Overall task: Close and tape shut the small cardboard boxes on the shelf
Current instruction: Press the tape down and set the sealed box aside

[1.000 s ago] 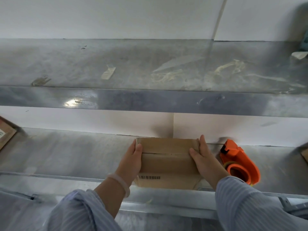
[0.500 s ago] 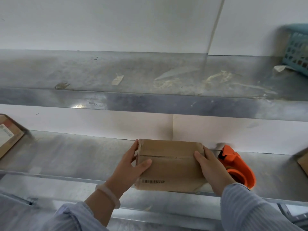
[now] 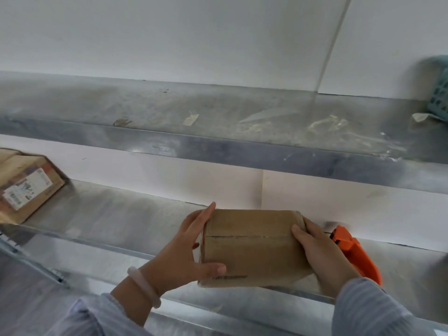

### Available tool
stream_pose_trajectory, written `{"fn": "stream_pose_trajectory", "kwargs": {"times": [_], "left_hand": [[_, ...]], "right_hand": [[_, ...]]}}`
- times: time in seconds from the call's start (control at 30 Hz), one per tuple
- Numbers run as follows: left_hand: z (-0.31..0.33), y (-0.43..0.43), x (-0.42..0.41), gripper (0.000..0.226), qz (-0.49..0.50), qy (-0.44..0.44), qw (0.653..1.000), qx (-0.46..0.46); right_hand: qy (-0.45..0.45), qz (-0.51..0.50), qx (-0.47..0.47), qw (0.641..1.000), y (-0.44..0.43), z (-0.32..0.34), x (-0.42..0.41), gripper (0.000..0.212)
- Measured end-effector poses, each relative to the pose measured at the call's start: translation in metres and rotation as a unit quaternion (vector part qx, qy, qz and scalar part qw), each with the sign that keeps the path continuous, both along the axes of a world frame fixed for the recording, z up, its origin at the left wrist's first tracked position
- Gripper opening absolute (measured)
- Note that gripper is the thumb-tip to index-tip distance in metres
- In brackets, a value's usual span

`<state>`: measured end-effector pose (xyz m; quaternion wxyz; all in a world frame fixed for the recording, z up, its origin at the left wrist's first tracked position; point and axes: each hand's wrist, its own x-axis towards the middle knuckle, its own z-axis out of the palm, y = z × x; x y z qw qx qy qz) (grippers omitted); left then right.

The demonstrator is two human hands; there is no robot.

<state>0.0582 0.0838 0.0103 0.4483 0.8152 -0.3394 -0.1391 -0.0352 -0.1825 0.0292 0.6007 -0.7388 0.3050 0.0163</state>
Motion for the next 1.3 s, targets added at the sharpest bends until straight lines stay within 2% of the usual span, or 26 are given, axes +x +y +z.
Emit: {"fn": "stream_pose_trajectory", "kwargs": {"times": [0.17, 0.33, 0.5, 0.6, 0.77, 0.87, 1.03, 1.3], "left_hand": [[-0.001, 0.016, -0.017, 0.092, 0.046, -0.011, 0.999, -0.015], [0.002, 0.042, -0.032, 0.105, 0.092, -0.034, 0.995, 0.012], [0.003, 0.073, -0.051, 0.101, 0.188, -0.045, 0.981, -0.012], [0.001, 0.098, -0.063, 0.096, 0.271, -0.023, 0.961, -0.048], [-0.002, 0.144, -0.071, 0.096, 0.424, -0.017, 0.904, -0.055], [-0.003, 0.168, -0.064, 0.090, 0.489, -0.017, 0.870, -0.059], [-0.003, 0.227, -0.033, 0.085, 0.527, -0.007, 0.847, -0.068], [-0.014, 0.328, 0.049, 0.091, 0.552, -0.004, 0.833, -0.037]], "right_hand": [[-0.015, 0.050, -0.024, 0.998, 0.012, 0.006, 0.012, 0.049], [-0.029, 0.113, -0.049, 0.992, 0.035, 0.010, 0.030, 0.049], [-0.046, 0.186, -0.074, 0.979, 0.062, 0.013, 0.048, 0.050], [-0.066, 0.216, -0.082, 0.971, 0.086, 0.016, 0.059, 0.050], [-0.127, 0.266, -0.040, 0.955, 0.143, 0.014, 0.070, 0.049], [-0.145, 0.312, -0.079, 0.936, 0.180, 0.007, 0.083, 0.047], [-0.160, 0.333, -0.129, 0.920, 0.253, 0.003, 0.113, 0.038], [-0.150, 0.325, -0.106, 0.928, 0.372, -0.009, 0.163, 0.028]]}}
